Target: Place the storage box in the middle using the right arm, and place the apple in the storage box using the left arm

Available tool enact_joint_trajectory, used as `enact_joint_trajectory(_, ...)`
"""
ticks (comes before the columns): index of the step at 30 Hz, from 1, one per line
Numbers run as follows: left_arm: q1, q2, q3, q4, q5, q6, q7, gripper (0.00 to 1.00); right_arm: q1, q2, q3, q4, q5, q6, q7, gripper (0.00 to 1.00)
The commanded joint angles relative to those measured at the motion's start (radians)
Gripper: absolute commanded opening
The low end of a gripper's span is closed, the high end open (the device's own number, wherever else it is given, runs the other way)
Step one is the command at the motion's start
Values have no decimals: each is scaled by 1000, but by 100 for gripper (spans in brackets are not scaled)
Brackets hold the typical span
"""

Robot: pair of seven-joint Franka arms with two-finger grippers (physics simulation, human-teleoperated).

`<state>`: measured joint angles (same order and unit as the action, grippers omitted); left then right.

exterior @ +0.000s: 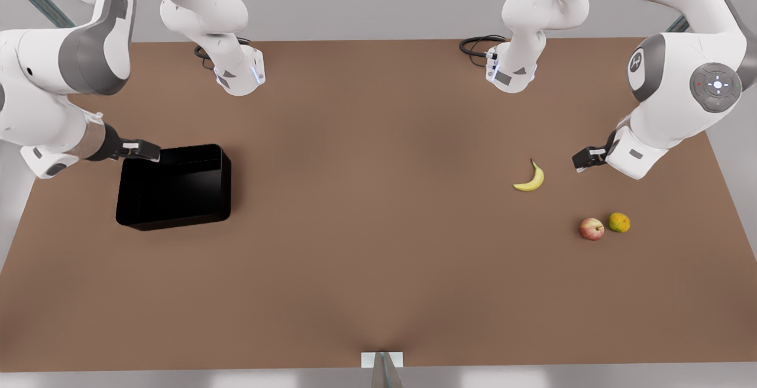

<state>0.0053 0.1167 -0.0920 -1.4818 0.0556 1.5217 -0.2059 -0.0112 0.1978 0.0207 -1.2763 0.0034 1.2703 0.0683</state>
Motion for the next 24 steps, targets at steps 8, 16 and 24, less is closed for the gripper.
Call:
enact_joint_trajectory(8, 154, 379, 1, -18, 0, 294, 3, 100, -116, 18, -41, -152, -14, 150, -80, 100)
enact_joint_trajectory(16, 295, 432, -6, -175, -2, 495, 246, 100, -274, 118, -30, -324, -25, 365, -209, 100)
enact_joint_trajectory(24, 324, 525, -5, -181, -39, 583, 247, 100, -374, 118, -28, -641, -106, 827, -312, 100)
